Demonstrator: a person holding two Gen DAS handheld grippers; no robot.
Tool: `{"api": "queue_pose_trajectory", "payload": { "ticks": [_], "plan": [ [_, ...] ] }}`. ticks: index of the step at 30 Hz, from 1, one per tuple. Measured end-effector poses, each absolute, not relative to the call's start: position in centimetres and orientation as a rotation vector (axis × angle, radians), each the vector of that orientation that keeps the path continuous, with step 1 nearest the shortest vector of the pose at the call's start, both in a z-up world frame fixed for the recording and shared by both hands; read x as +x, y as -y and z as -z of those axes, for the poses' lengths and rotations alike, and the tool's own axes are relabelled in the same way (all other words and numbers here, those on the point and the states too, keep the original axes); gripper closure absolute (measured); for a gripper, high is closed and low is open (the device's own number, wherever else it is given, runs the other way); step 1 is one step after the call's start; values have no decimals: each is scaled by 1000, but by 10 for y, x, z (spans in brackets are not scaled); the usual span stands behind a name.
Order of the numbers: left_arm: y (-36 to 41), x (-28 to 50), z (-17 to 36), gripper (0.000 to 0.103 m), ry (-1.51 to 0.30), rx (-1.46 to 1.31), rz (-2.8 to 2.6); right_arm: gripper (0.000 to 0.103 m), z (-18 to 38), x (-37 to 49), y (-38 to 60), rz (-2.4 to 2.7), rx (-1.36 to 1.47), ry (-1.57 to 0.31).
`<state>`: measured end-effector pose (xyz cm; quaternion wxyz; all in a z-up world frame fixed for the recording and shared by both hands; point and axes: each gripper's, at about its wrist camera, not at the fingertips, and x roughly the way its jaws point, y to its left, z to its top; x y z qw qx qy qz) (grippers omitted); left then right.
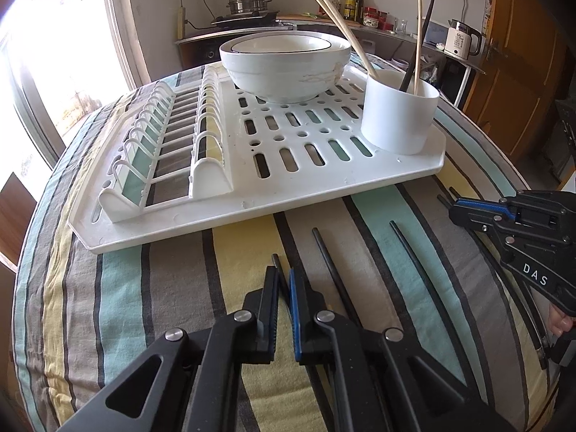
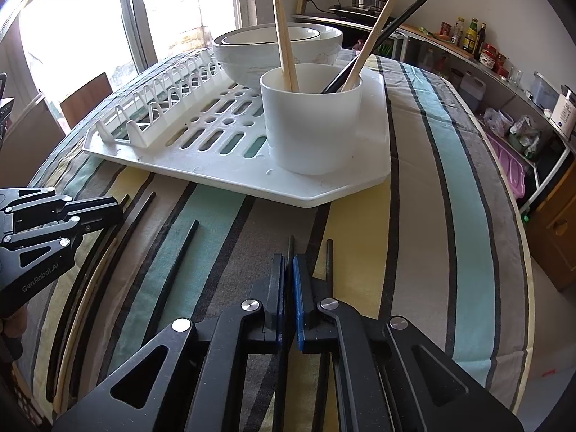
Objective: Organize utensils
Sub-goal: 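Grasp a black chopstick with the left tool while the right tool grasps another black chopstick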
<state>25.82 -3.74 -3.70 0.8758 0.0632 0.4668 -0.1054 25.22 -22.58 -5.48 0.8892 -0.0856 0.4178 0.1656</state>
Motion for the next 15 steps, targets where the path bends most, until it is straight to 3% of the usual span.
{"api": "queue_pose_trajectory", "payload": {
  "ticks": [7,15],
  "plan": [
    [27,256,21,98,-937,94,243,99,38,245,231,-365,-116,-823],
    [12,242,-37,99,-812,45,275,99,-17,224,240,-380,-63,-672]
  ]
}}
